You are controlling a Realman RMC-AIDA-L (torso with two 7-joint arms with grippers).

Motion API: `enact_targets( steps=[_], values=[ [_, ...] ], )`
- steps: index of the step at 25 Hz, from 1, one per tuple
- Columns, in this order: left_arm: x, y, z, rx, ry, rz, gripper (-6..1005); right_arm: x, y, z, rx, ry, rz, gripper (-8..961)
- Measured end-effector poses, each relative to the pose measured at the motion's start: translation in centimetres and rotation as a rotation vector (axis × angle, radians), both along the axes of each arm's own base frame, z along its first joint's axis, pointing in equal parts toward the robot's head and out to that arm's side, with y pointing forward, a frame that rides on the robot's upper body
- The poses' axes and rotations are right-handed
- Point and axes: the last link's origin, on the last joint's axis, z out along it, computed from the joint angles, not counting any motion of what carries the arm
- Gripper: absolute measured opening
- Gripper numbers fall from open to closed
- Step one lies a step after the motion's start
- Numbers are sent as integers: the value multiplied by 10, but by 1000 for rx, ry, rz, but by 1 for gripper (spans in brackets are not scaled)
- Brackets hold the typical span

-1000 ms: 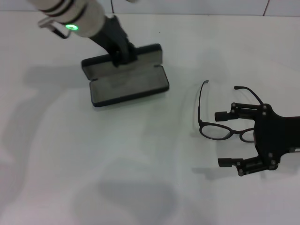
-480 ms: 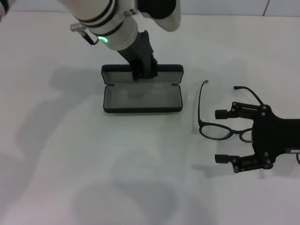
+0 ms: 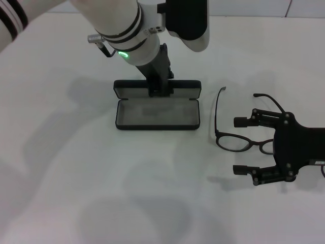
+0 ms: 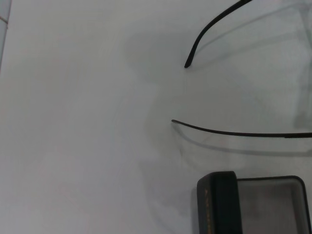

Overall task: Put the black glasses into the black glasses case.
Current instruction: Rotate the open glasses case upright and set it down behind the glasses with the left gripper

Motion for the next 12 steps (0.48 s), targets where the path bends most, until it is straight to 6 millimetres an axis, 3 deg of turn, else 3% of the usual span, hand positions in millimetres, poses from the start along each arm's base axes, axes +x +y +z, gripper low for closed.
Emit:
enact_targets(
  steps=[9,12],
  values=[
    [-1,-5,-3,-25,-31,21,389,1,0,1,0,-2,-4,840],
    [3,-8,-3,-47,-77,35,496,1,1,1,-1,-3,-7,838]
  ],
)
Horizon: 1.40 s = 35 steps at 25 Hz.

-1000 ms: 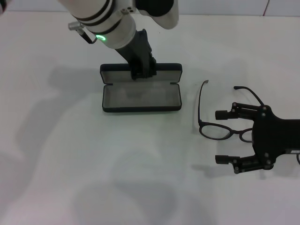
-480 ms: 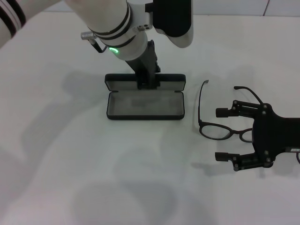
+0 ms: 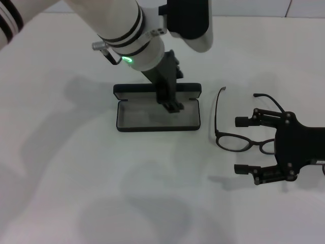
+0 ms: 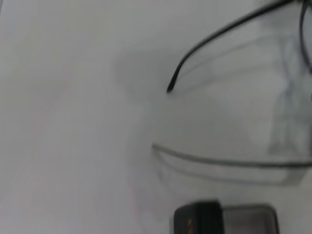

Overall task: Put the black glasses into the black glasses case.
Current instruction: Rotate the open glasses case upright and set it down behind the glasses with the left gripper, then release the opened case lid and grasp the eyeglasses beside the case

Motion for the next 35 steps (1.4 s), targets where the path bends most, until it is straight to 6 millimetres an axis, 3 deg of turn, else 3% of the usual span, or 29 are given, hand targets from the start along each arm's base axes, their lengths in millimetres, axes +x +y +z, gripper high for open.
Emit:
enact_targets(
  steps=[5,8,12,15,21,27,35],
  values=[
    [7,-9,7,-74,-151,36,668,0,1,1,4,4,-1,834],
    [10,-10,19,-99,-382,70,768,-1,2,3,17,20,-6,832],
    [3,-4,45,-56,-710,109,766,-2,6,13,49,72,-53,829],
    [-10,-1,62,5,-934,117,765,-1,12,25,72,108,-114,827],
    [-71,-6,78,275,-1344,146,763,-7,24,38,71,79,-156,822],
    [-125,-35,68,517,-1495,168,762,-38,45,60,16,-295,-220,818],
    [-150,-52,68,606,-1513,195,761,-96,62,48,-50,-836,-223,791]
  ],
)
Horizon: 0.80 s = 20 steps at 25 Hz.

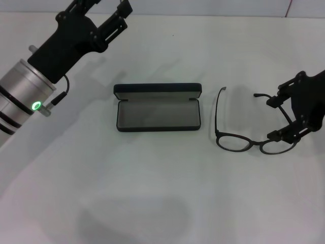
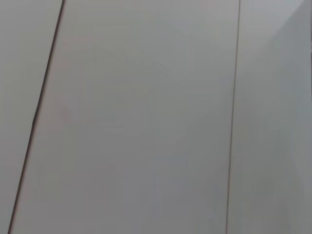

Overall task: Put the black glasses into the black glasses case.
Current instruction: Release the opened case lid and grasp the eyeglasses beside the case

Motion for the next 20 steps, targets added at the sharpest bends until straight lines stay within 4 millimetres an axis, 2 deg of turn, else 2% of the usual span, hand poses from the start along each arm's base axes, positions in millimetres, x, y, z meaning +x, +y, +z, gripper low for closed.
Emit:
enact_targets(
  steps=[3,7,14,20],
  values=[
    [-1,-1,-1,-4,-3,1,761,-11,3,-15,-28,-142,13,759],
    [-2,-2,-2,-3,-7,7,760,-18,0,-38,-71,-231,62,756],
    [-5,-1,-1,6,-39,41,759,-17,1,-67,-77,-310,130,750],
    [-6,-1,-3,28,-38,53,760,-8,6,-82,-87,-326,116,680]
  ],
)
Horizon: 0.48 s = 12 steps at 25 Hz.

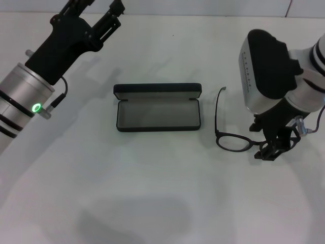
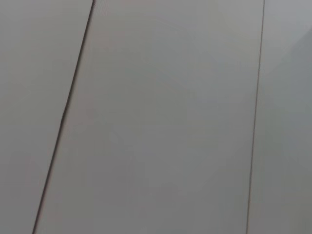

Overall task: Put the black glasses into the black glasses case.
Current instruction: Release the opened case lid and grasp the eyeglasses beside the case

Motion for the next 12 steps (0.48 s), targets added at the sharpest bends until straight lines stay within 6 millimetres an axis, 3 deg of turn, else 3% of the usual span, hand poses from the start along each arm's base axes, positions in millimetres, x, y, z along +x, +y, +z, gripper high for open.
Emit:
enact_targets(
  steps=[2,12],
  values=[
    [1,1,-2,-4,1,-1,760,3,0,-3,-4,1,-9,657],
    [4,2,-6,-6,15,-10,759,6,0,-14,-22,33,-32,300]
  ],
)
